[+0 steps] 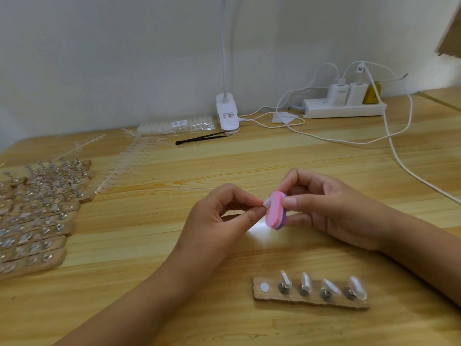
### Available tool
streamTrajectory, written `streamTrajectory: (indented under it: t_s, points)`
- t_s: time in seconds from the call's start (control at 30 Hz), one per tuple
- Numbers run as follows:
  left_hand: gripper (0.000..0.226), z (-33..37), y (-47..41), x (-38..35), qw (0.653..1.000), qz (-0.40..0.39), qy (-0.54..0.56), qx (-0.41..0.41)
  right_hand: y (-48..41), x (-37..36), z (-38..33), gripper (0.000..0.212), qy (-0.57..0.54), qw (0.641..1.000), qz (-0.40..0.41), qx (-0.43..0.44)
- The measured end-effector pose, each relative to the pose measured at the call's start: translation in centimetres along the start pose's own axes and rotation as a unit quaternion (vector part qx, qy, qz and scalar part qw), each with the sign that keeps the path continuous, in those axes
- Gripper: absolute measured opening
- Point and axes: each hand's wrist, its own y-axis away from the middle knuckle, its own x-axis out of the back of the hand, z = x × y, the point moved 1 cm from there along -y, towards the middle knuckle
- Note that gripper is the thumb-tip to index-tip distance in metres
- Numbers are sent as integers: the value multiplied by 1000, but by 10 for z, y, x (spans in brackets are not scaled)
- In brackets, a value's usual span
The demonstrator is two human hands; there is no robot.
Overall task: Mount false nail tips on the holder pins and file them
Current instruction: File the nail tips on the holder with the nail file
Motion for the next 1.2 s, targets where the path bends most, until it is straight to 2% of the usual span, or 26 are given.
streamTrajectory:
  t_s: [0.17, 0.3, 0.4, 0.53, 0.63, 0.77, 0.9, 1.03, 1.2]
  points:
    - [4, 1, 1, 0, 1000, 0, 3, -3, -1, 1, -1, 15, 3, 998, 56, 25]
    - [12, -1, 3, 0, 1000, -1, -19, -16, 1, -1, -2, 14, -4, 1000, 11, 2]
    - [11, 0, 3, 0, 999, 2, -36, -27, -1, 0, 0, 13, -3, 999, 32, 7]
    - [12, 1, 3, -1, 999, 1, -41, -31, 0, -1, 1, 10, -4, 1000, -2, -7]
    - [7, 2, 3, -2, 999, 2, -35, -32, -1, 1, 1, 10, -8, 1000, 20, 5]
    - [7, 3, 4, -2, 998, -3, -38, -40, 0, 1, 0, 11, -3, 1000, -13, -17]
    - [9, 3, 4, -2, 997, 10, -38, -63, -1, 2, 1, 12, -8, 1000, 4, -7]
    - [9, 4, 4, -1, 998, 24, -35, -49, 2, 0, -1, 8, 19, 998, -52, -26]
    - [9, 7, 2, 0, 998, 35, -13, -40, 1, -1, 0, 13, 21, 1000, -23, 1]
